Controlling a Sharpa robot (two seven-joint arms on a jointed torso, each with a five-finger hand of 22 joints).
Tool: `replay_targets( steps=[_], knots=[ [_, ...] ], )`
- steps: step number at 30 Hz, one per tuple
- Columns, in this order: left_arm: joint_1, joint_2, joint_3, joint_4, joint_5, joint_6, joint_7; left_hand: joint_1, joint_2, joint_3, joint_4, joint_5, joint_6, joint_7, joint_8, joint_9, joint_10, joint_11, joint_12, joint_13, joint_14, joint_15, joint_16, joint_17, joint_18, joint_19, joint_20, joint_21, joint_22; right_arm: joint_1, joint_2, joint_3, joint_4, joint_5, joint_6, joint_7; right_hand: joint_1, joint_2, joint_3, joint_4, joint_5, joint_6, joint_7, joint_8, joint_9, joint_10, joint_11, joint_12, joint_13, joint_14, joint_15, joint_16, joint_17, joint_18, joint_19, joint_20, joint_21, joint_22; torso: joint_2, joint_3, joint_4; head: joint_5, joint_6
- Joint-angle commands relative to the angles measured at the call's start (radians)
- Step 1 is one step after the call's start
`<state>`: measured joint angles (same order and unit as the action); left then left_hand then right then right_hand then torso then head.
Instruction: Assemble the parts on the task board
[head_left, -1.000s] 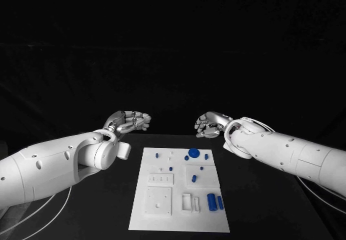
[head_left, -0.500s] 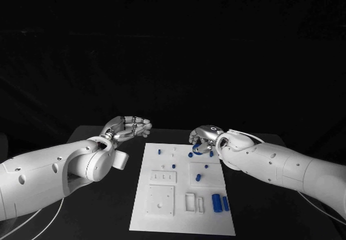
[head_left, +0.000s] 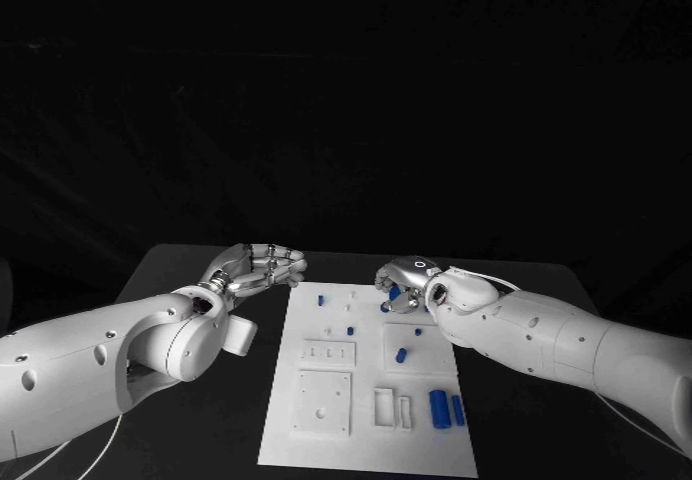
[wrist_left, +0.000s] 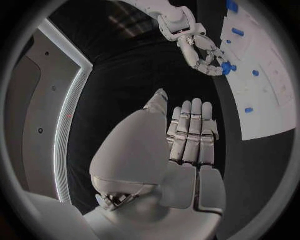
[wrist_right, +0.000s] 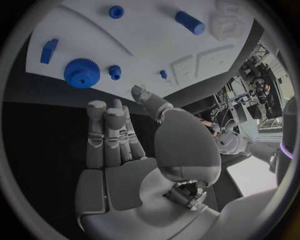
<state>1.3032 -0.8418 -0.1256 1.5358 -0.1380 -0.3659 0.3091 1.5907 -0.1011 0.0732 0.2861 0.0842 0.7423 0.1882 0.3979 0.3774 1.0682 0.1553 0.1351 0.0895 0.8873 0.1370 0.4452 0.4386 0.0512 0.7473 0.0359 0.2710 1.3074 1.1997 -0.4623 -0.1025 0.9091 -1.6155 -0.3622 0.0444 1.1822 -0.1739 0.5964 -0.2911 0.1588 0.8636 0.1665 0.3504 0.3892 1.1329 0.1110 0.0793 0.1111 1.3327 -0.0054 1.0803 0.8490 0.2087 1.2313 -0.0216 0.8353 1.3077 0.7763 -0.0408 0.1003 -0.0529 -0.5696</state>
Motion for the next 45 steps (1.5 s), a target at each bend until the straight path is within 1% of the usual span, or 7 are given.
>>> replay_targets(
  steps=[1, 9, 15, 29, 37, 41, 45],
  knots=[
    [0.002, -0.003, 0.001, 0.010, -0.007, 0.017, 0.007, 0.008, 0.001, -0.005, 0.001, 0.000, 0.008, 0.002, -0.006, -0.001, 0.004, 0.002, -0.004, -0.001, 0.005, -0.001, -0.005, 0.001, 0.012, 0.006, -0.001, 0.005, 0.024, 0.000, 0.002, 0.000, -0.008, -0.061, -0.016, -0.032, 0.002, -0.010, 0.008, 0.001, -0.005, 0.002, -0.007, -0.004, -0.002, -0.001, 0.004, -0.005, -0.002, -0.001, 0.006, 0.008, -0.002, 0.053, 0.014, -0.010, 0.005, 0.021, 0.019, -0.0007, 0.0037, -0.003, 0.005],
    [0.003, -0.012, 0.002, 0.020, -0.007, 0.017, 0.004, 0.007, 0.001, -0.009, 0.002, -0.001, 0.007, 0.002, -0.008, -0.003, 0.004, 0.002, -0.007, -0.002, 0.005, -0.001, -0.006, 0.002, 0.012, 0.006, -0.001, 0.006, 0.023, 0.000, 0.000, 0.000, -0.020, -0.074, -0.008, -0.033, 0.004, -0.016, 0.020, 0.001, -0.013, 0.005, -0.009, -0.004, -0.001, -0.002, 0.006, -0.010, -0.007, -0.002, 0.008, 0.016, -0.009, 0.053, 0.017, -0.009, 0.006, 0.020, 0.038, 0.0010, 0.0087, -0.003, 0.007],
    [0.004, -0.013, 0.002, 0.019, -0.007, 0.015, 0.004, 0.006, 0.000, -0.011, 0.002, -0.002, 0.007, 0.002, -0.009, -0.003, 0.004, 0.003, -0.008, -0.003, 0.005, -0.001, -0.007, 0.002, 0.012, 0.005, -0.001, 0.006, 0.023, -0.002, 0.009, 0.000, -0.030, -0.080, -0.005, -0.031, 0.004, -0.017, 0.025, 0.001, -0.015, 0.006, -0.009, -0.004, -0.001, -0.001, 0.006, -0.010, -0.008, -0.003, 0.008, 0.018, -0.013, 0.053, 0.017, -0.009, 0.006, 0.019, 0.051, 0.0020, 0.0089, -0.004, 0.011],
    [0.006, -0.015, 0.002, 0.021, -0.007, 0.018, 0.000, 0.007, 0.000, -0.013, 0.002, -0.004, 0.006, 0.003, -0.011, -0.005, 0.004, 0.003, -0.011, -0.004, 0.005, -0.001, -0.008, 0.003, 0.012, 0.005, -0.001, 0.007, 0.023, -0.007, 0.012, 0.000, -0.038, -0.096, 0.003, -0.034, -0.004, -0.014, 0.039, 0.003, -0.026, 0.017, -0.008, 0.000, 0.001, 0.019, 0.000, -0.004, -0.008, -0.006, 0.003, 0.029, -0.025, 0.053, 0.020, -0.008, 0.006, 0.019, 0.072, 0.0036, 0.0131, -0.011, 0.021],
    [0.006, -0.013, 0.002, 0.016, -0.007, 0.019, -0.002, 0.006, 0.001, -0.014, 0.002, -0.006, 0.005, 0.004, -0.012, -0.006, 0.003, 0.004, -0.013, -0.005, 0.006, -0.001, -0.008, 0.003, 0.012, 0.005, -0.001, 0.008, 0.023, -0.007, 0.011, 0.000, -0.026, -0.104, -0.007, -0.035, -0.008, -0.005, 0.074, 0.004, -0.064, 0.053, -0.013, 0.014, 0.009, 0.072, -0.017, 0.014, 0.007, -0.010, -0.014, 0.040, -0.042, 0.053, 0.026, -0.011, 0.011, 0.020, 0.082, 0.0054, 0.0131, -0.011, 0.024],
    [0.006, -0.013, 0.002, 0.014, -0.006, 0.020, -0.003, 0.006, 0.001, -0.015, 0.002, -0.007, 0.005, 0.004, -0.012, -0.006, 0.003, 0.004, -0.014, -0.005, 0.006, -0.001, -0.008, 0.003, 0.012, 0.005, -0.001, 0.008, 0.023, -0.007, 0.010, 0.000, -0.021, -0.121, -0.026, -0.046, -0.010, 0.006, 0.107, 0.007, -0.097, 0.099, -0.031, 0.035, 0.022, 0.130, -0.039, 0.041, 0.033, -0.011, -0.035, 0.045, -0.053, 0.053, 0.039, -0.014, 0.035, 0.026, 0.086, 0.0067, 0.0148, -0.012, 0.026],
    [0.006, -0.014, 0.002, 0.015, -0.006, 0.020, -0.004, 0.006, 0.001, -0.016, 0.002, -0.008, 0.005, 0.005, -0.013, -0.007, 0.002, 0.005, -0.016, -0.006, 0.006, -0.001, -0.009, 0.004, 0.012, 0.005, -0.001, 0.009, 0.023, -0.007, 0.006, 0.000, -0.011, -0.153, -0.085, -0.085, -0.006, 0.012, 0.162, 0.010, -0.108, 0.135, -0.046, 0.051, 0.038, 0.165, -0.056, 0.056, 0.060, -0.011, -0.051, 0.056, -0.061, 0.053, 0.037, -0.013, 0.061, 0.026, 0.088, 0.0070, 0.0151, -0.011, 0.027]
  ],
)
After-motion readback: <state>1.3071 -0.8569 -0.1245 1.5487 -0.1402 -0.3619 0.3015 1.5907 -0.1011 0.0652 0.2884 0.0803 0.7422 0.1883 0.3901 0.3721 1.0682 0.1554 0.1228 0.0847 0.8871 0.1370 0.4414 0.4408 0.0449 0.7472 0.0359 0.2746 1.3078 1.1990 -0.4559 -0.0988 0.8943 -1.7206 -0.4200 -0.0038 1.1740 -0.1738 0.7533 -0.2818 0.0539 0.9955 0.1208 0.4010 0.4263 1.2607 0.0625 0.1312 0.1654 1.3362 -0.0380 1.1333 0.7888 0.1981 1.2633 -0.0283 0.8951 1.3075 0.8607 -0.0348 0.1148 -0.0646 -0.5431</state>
